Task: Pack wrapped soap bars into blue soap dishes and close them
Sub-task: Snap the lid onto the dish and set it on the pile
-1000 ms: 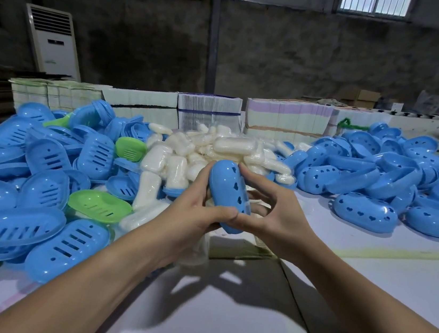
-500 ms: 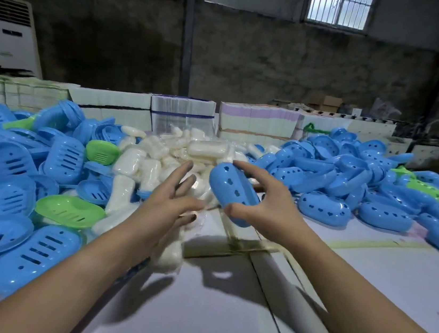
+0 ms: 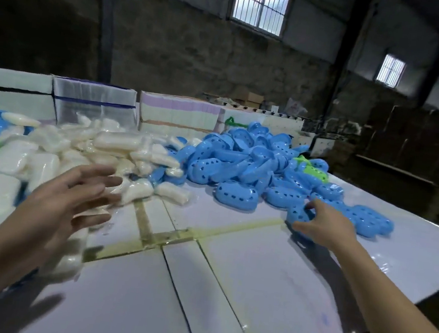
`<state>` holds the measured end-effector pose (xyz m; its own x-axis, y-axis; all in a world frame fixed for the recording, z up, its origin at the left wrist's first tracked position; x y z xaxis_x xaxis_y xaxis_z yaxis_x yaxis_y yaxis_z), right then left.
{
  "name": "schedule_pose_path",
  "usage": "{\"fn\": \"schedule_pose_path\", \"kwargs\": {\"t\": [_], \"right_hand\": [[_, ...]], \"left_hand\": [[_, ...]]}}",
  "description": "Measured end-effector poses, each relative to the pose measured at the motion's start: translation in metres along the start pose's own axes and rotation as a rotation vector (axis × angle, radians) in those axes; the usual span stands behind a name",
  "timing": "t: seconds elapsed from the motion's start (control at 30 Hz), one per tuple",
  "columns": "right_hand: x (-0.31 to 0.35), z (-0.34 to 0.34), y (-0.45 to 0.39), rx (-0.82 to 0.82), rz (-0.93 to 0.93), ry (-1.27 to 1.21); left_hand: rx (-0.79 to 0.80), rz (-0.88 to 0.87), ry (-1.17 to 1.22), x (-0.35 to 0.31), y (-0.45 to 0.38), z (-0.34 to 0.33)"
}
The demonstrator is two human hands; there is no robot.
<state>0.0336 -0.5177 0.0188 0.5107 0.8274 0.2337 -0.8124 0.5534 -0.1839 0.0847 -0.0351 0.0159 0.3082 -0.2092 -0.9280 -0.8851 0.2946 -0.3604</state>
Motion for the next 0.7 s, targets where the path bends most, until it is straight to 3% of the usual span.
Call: {"fn": "schedule_pose_path", "kwargs": {"t": [0.5,0.7], "right_hand": [[-0.081,-0.002,-0.056,-0.015,-0.312,0.267],[-0.058,-0.003,-0.059,-0.158,-0.240,0.236]], "left_hand": [[0.079,0.021,-0.153,0.081,-0.051,0.068],[0.005,0.051,-0.160,0.090,-0.054,0.076]]}}
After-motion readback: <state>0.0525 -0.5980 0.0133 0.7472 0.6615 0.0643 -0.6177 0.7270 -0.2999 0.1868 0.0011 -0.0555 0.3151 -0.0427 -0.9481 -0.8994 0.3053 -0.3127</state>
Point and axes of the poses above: each hand's wrist, its own y-axis away from the middle knuckle, its own z-axis out of the back of the hand, x = y × z, the point moved 7 cm from there along -y, towards the middle knuckle, and after that the axes turned 5 degrees about x, right-handed, at the moved point
